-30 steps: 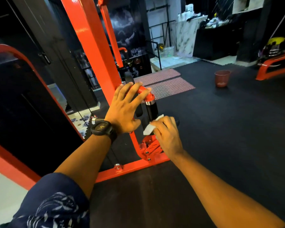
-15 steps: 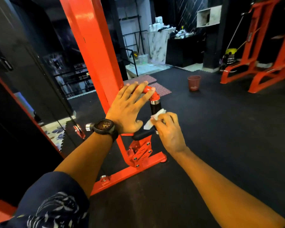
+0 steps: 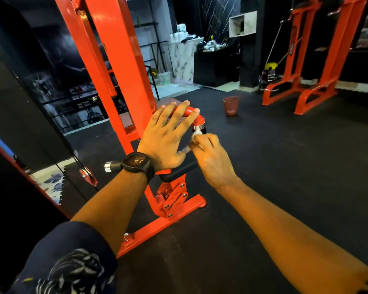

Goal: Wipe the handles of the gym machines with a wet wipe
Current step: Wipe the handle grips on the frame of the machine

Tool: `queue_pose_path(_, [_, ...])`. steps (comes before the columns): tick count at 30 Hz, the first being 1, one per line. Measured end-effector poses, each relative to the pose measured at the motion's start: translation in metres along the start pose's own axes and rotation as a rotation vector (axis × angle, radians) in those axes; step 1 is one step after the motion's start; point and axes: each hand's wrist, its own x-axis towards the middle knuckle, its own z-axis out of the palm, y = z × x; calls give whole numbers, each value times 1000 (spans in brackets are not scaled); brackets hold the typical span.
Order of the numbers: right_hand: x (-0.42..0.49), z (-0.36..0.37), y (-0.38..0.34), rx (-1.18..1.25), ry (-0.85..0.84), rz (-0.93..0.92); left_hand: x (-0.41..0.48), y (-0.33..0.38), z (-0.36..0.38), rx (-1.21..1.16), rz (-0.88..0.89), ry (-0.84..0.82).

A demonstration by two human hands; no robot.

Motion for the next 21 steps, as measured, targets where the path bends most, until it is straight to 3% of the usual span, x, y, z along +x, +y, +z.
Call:
queue_pose_path(3, [-18,4,3,-42,-75,-70,0,-1,-2,12,-7,-17])
queue_pose_path(6, [-3,-1,2,-105,-36,-147,0,1,-1,2,-16,1])
queue_pose_path(11, [-14,-1,-4,-205,-128,-118,1,-1,-1,-2,-11,-11])
queue_pose_path(14, [1,-7,-5,-236,-20,-141,0,1,0,-4,-9,10])
queue_pose_path(16, [11,-10,-4,-190,67,-128,0,2,1,-1,-8,32])
queue_pose_path(21, [-20,1,-6,-48,-19,-25,0,0,2,-16,-16,4])
